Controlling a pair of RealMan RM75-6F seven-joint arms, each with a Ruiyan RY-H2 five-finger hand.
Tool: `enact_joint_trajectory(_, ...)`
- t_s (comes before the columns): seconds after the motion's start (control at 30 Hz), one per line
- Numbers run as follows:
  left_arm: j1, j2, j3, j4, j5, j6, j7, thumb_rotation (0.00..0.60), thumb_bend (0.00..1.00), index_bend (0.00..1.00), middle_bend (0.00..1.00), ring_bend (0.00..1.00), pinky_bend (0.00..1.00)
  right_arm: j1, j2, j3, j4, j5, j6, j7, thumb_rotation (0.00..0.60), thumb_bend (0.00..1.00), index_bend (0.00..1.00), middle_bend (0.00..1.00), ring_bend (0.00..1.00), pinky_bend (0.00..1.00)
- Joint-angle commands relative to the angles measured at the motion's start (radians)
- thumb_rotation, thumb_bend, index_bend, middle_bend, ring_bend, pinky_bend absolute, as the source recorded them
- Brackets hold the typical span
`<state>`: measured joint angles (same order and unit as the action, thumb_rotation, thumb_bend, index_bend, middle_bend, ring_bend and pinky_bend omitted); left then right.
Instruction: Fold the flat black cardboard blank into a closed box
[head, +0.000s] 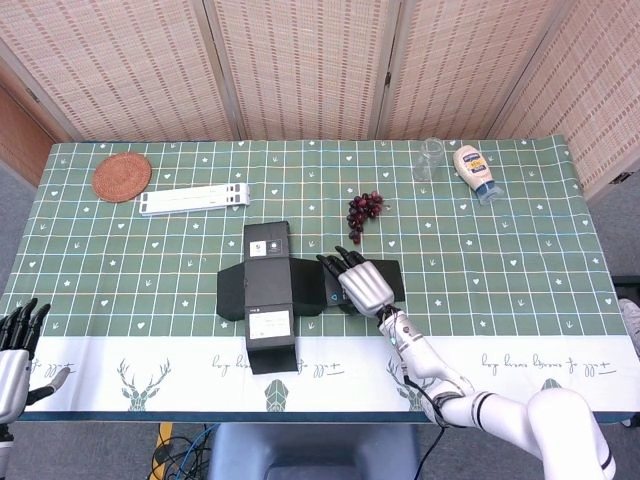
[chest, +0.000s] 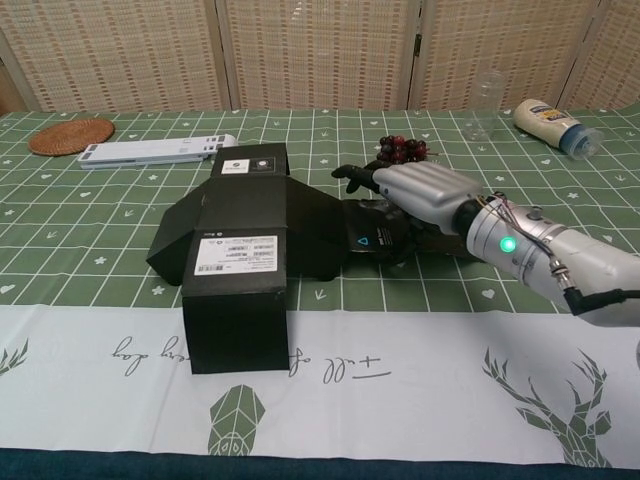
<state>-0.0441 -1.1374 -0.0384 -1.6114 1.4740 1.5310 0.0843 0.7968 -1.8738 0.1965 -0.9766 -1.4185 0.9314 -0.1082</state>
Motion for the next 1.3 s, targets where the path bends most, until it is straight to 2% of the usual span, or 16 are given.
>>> enact_joint_trajectory(0.03,0.0,-0.001,-0.001,0.004,-0.002,-0.002,-0.003,0.6,0.18,0.0,0.0,0.0,0.09,0.02,-0.027,-0.004,0.043,-0.019,0.009,0.023,0.6,0.29,0.02,0.17,0.1,0.18)
enact_joint_trajectory(0.43,-0.002,-0.001,-0.005,0.017,-0.009,-0.014,-0.02,0.6,0.18,0.0,0.0,0.0,0.09,0.091,-0.114,-0.058,0.258,-0.157,0.129,0.163,0.6,0.43,0.22,0.31,0.24,0.29)
enact_joint_trajectory(0.57,-0.001,0.001,-0.006,0.02,-0.011,-0.011,-0.026,0.6,0.18,0.0,0.0,0.0,0.09,0.108,-0.128,-0.067,0.298,-0.184,0.17,0.201,0.6,0.48,0.25,0.34,0.26,0.31)
enact_joint_trajectory(0.83,0.0,0.002,-0.006,0.021,-0.013,-0.015,-0.031,0.6,0.18,0.0,0.0,0.0,0.09,0.136,-0.138,-0.066,0.347,-0.208,0.238,0.24,0.6,0.64,0.4,0.43,0.35,0.42)
enact_joint_trajectory(1.03,0.001,0.003,-0.005,0.023,-0.013,-0.017,-0.033,0.6,0.18,0.0,0.0,0.0,0.09,0.149,-0.085,-0.044,0.276,-0.2,0.263,0.255,0.6,0.7,0.49,0.49,0.43,0.5)
enact_joint_trajectory(1.17,0.001,0.001,-0.006,0.026,-0.015,-0.019,-0.035,0.6,0.18,0.0,0.0,0.0,0.09,0.147,-0.007,-0.018,0.152,-0.177,0.265,0.266,0.6,0.7,0.51,0.5,0.45,0.52)
enact_joint_trajectory(1.3,0.0,-0.001,-0.004,0.027,-0.013,-0.022,-0.036,0.6,0.18,0.0,0.0,0.0,0.09,0.126,0.103,0.017,-0.041,-0.129,0.244,0.266,0.6,0.7,0.51,0.51,0.46,0.54)
